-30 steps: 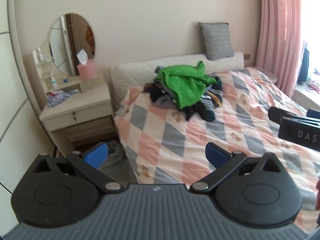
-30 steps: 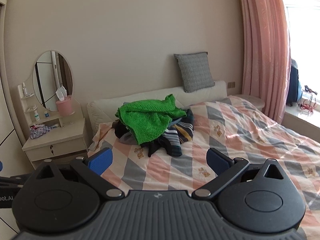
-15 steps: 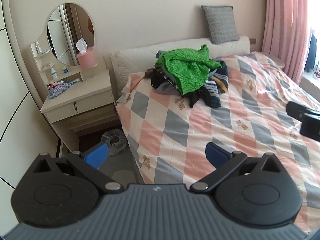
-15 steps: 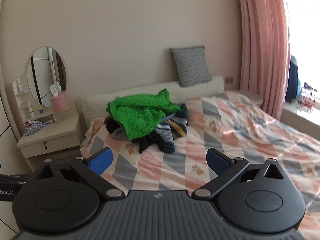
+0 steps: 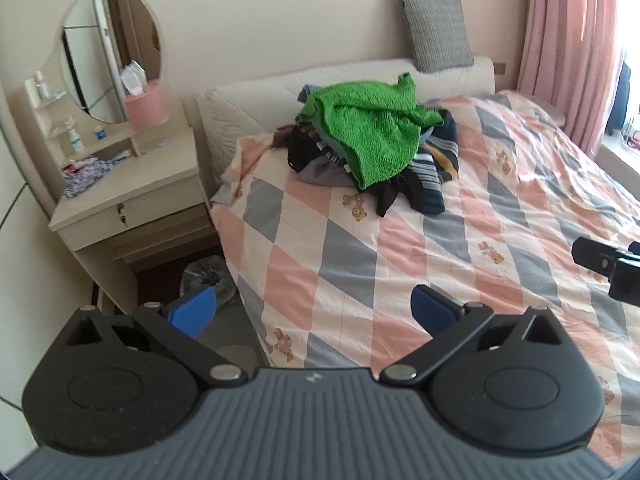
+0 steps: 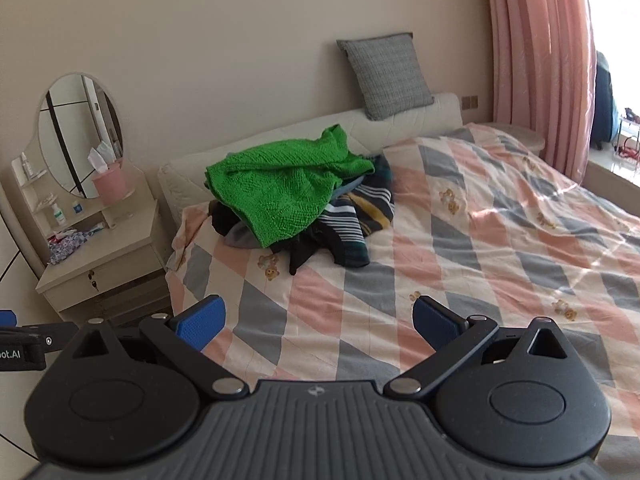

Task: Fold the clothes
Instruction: 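Grasp the green knitted vest with the right gripper while the left gripper grasps it too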

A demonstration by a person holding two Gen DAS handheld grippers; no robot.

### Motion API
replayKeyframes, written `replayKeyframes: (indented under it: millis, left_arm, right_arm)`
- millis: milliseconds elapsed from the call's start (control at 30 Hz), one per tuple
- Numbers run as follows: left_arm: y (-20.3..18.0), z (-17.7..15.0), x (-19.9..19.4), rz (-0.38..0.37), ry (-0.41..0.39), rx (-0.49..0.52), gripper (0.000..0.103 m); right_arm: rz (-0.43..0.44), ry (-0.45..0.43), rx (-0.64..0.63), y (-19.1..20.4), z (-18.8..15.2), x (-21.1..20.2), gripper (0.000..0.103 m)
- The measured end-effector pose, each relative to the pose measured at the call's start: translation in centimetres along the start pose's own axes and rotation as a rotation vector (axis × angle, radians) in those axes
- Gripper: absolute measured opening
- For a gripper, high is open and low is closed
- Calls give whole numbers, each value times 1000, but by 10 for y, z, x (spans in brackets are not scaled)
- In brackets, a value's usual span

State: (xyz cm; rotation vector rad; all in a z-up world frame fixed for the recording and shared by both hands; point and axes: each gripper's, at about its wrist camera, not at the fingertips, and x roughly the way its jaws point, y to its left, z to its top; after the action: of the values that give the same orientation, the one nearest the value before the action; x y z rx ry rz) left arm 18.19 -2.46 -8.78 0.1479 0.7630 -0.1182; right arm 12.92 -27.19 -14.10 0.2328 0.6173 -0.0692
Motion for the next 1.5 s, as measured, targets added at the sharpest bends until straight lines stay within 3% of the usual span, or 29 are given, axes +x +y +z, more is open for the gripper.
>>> replayKeyframes:
  millis: [167,400,667,867,1033,1267,1500]
  left_arm:
    - [17,46,73,-96,33,9,103]
    - [43,124,175,-211,78,0,103]
    - [77,204,276,-311,131,-95,102]
    - [90,240,330,-378,151,-187,102]
    - [106,261,373,-465,181,-294,102]
    - [115,282,418,-447,201,-319,102]
    - [122,286,463,-486,247,-417,102]
  right_arm:
    - [-23,70,42,3,14,73,102]
    - [-9,99,189,7,46,172,102]
    - [25,154,341,10,65,267,102]
    - [69,143,415,10,77,317,102]
    - [206,96,609,-8,71,346,102]
    - [446,85,1037,-34,35,416,99]
    - [555,104,1326,-37,-18,498,99]
